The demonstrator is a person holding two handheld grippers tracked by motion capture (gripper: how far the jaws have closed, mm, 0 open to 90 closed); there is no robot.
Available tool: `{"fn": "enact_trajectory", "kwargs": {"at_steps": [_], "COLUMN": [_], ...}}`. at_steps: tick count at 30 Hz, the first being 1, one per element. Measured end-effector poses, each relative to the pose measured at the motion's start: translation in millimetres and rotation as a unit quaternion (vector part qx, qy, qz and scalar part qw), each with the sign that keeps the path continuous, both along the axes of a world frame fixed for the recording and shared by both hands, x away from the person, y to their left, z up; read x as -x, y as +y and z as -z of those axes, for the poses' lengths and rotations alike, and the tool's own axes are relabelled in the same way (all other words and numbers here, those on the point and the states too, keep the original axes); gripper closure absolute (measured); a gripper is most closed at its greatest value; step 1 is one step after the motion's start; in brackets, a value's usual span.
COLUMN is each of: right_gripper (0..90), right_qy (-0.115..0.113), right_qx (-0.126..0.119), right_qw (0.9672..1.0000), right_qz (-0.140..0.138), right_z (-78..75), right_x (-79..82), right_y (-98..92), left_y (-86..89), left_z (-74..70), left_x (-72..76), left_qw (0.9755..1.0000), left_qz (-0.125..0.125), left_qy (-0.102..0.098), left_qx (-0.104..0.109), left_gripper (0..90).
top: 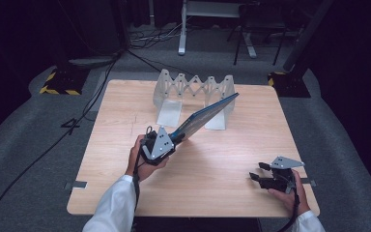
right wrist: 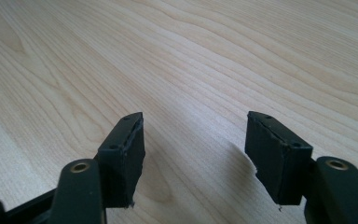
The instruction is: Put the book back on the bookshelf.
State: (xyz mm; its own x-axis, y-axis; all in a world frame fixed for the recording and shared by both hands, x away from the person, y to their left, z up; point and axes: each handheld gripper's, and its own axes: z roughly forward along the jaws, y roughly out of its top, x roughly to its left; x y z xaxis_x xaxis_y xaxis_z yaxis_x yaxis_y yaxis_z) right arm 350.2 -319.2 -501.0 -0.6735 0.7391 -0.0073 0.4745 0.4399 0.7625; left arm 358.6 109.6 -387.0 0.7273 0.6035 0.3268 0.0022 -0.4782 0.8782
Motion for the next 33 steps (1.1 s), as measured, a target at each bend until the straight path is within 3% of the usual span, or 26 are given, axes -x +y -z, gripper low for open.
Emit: {"fn": "enact_trajectory", "kwargs": {"at_steps": [5, 13, 18, 22, 23, 31, 33], "right_gripper": [38.5, 38.5, 38.5, 38.5, 38.5, 38.4, 38.3], "right_qy": [0.002, 0.003, 0.004, 0.003, 0.003, 0.002, 0.003], "right_qx": [0.003, 0.002, 0.001, 0.002, 0.003, 0.002, 0.003], "right_qw": [1.0, 1.0, 1.0, 0.9999, 0.9999, 0.9999, 0.9999], "right_qz": [-0.003, -0.007, -0.009, -0.01, -0.012, -0.012, -0.014], "right_z": [0.1, 0.1, 0.1, 0.1, 0.1, 0.1, 0.0], "right_x": [0.0, 0.3, 0.3, 0.3, 0.4, 0.3, 0.6], "right_y": [0.5, 0.2, 0.1, 0.3, 0.2, 0.0, 0.0], "left_y": [3.9, 20.5, 33.1, 37.8, 40.2, 43.0, 46.3], "left_z": [-5.2, -13.5, -8.8, -4.1, 1.5, 14.5, 18.0], "left_x": [-5.4, -24.5, -33.5, -40.6, -46.8, -60.7, -61.6], "left_qw": [0.9997, 0.9978, 0.9953, 0.9933, 0.9911, 0.9839, 0.9802], "left_qz": [-0.015, -0.065, -0.09, -0.107, -0.117, -0.137, -0.143], "left_qy": [-0.006, -0.011, -0.006, -0.003, 0.004, 0.016, 0.022], "left_qx": [-0.016, 0.005, 0.037, 0.043, 0.062, 0.114, 0.135], "left_gripper": [83.0, 83.0, 82.9, 82.9, 82.9, 82.8, 82.8]}}
